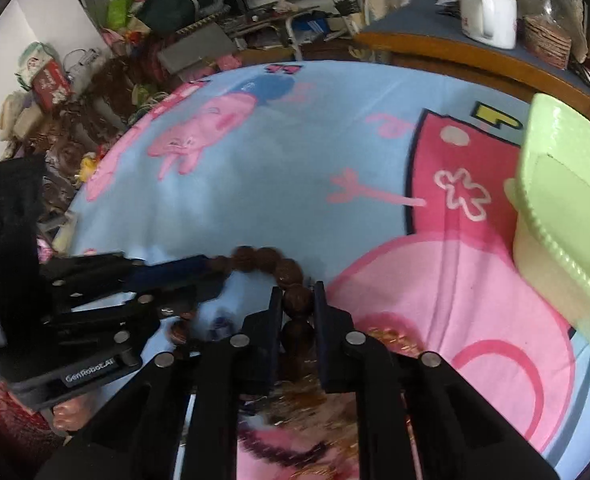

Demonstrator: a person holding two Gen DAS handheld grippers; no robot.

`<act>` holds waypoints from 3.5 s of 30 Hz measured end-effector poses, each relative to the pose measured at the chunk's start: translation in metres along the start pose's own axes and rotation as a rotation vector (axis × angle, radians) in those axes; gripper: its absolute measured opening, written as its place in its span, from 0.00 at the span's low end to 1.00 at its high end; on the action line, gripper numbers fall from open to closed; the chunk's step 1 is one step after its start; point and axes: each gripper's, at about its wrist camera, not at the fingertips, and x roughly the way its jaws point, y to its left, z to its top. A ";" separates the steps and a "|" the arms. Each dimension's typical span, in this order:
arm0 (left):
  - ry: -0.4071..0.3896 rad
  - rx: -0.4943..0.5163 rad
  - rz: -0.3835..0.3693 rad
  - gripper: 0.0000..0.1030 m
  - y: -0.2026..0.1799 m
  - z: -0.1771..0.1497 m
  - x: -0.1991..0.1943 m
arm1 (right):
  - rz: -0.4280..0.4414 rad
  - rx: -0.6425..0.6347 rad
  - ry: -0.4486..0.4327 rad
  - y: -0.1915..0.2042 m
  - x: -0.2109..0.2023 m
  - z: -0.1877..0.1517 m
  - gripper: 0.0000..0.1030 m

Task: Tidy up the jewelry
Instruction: 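Grasp the tangled brown and black bead bracelets with both tools, then hold the brown bead bracelet with the left tool while the right tool grasps the purple strand, then open the left tool to drop the brown bracelet onto the sheet, then carry the purple bead strand into the green basket and open the right tool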

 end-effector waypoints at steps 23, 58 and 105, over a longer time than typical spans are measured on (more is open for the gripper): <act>-0.358 0.130 -0.088 0.14 -0.088 0.011 -0.138 | -0.011 -0.130 -0.486 0.052 -0.168 -0.010 0.00; -0.216 0.040 -0.077 0.14 -0.050 -0.009 -0.073 | -0.191 -0.211 -0.168 0.060 -0.028 -0.083 0.00; -0.235 0.296 -0.154 0.43 -0.134 0.011 -0.056 | -0.051 -0.064 -0.579 0.027 -0.209 -0.023 0.00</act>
